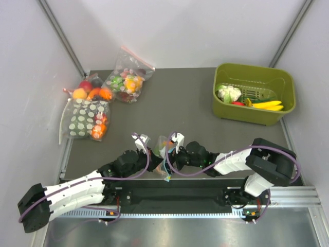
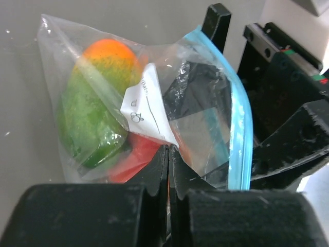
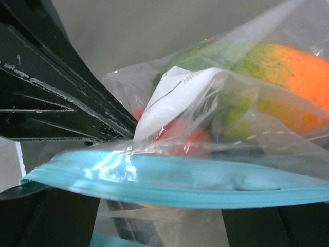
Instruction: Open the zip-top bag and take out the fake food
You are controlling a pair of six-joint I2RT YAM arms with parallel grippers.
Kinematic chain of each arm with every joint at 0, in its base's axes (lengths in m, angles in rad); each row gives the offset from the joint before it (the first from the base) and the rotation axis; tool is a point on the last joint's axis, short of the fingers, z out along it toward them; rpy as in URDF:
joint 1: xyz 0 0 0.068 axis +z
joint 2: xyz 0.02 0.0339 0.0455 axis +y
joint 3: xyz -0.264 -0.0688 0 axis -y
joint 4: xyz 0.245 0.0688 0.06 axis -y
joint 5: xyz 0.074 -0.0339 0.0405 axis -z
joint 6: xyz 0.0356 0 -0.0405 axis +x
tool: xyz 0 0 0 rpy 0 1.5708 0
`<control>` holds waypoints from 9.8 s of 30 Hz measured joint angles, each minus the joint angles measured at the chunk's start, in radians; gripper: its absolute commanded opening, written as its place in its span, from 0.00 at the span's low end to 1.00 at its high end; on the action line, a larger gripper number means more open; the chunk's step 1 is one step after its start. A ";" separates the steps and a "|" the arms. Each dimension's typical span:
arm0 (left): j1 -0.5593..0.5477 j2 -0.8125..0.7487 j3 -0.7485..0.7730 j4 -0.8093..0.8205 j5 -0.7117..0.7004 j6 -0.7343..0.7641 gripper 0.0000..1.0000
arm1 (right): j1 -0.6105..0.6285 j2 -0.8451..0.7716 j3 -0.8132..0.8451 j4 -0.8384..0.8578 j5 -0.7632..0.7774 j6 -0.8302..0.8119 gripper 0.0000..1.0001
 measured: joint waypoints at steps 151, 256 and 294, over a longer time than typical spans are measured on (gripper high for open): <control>0.000 -0.035 0.058 -0.118 0.021 0.037 0.00 | -0.059 -0.422 -0.078 -0.392 0.098 -0.132 0.75; 0.159 0.016 -0.076 0.130 0.142 -0.036 0.00 | 0.184 0.163 0.148 -0.125 0.534 -0.023 0.48; 0.174 0.069 -0.076 0.287 0.308 -0.109 0.00 | 0.215 -0.095 -0.006 -0.168 0.668 0.028 0.72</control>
